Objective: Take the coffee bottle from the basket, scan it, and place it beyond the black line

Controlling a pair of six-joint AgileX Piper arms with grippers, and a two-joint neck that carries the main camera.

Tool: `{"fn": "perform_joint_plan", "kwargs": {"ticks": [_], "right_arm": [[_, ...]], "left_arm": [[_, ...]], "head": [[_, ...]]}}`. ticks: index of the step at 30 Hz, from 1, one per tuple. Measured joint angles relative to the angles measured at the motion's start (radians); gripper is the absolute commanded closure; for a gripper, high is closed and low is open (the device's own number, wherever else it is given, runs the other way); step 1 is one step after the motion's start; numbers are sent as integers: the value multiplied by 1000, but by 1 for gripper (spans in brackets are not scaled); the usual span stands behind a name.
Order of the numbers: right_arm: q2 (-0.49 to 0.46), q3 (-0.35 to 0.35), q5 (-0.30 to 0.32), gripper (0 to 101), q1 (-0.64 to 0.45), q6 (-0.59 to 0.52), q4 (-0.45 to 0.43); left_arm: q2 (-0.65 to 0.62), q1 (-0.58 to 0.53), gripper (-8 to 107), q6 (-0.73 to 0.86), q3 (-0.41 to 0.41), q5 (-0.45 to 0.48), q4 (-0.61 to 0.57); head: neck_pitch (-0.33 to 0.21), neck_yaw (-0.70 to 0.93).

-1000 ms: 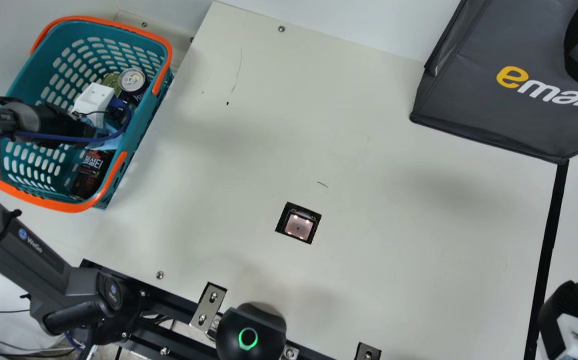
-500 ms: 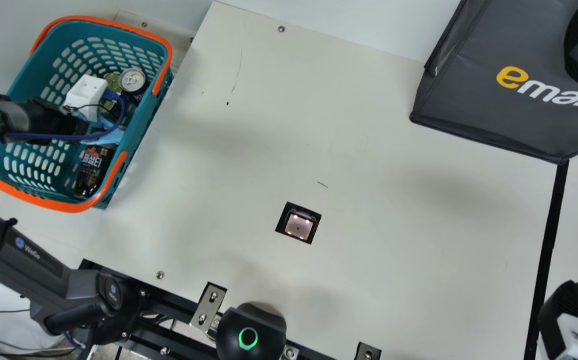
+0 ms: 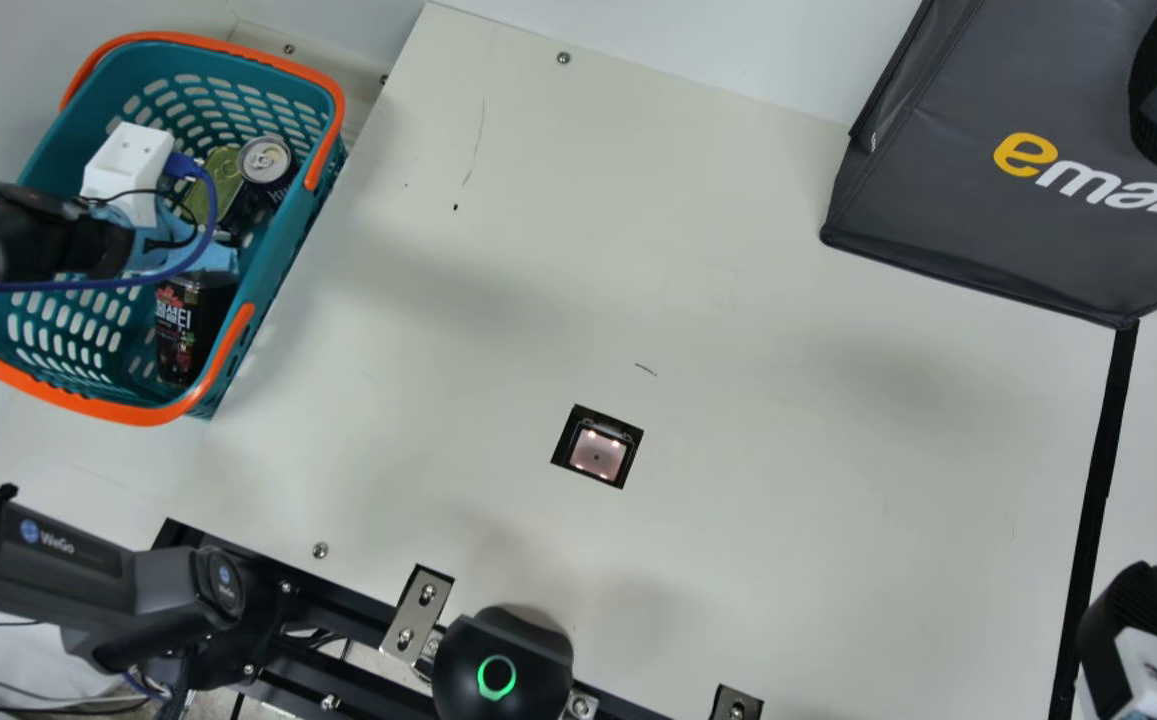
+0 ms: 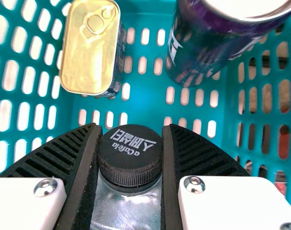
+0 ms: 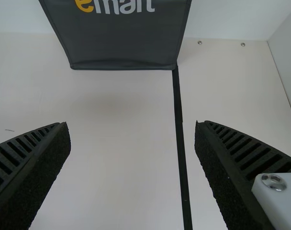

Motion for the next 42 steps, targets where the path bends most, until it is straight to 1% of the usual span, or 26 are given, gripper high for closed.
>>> {"fn": "perform_joint_plan", "kwargs": {"ticks": [15, 26, 32, 42], "right_arm": [[0, 0, 0, 10, 0, 0, 0], [0, 0, 0, 10, 0, 0, 0], [0, 0, 0, 10, 0, 0, 0], [0, 0, -1, 10, 0, 0, 0]], "left_arm": [[-171, 101, 89, 14, 65, 119, 35], [-277, 151, 89, -11, 80, 196, 67], [-333, 167, 89, -48, 57, 248, 79], [-400, 167, 89, -133, -21, 334, 94]], "head": [[0, 0], [0, 0], [0, 0], [0, 0]]}}
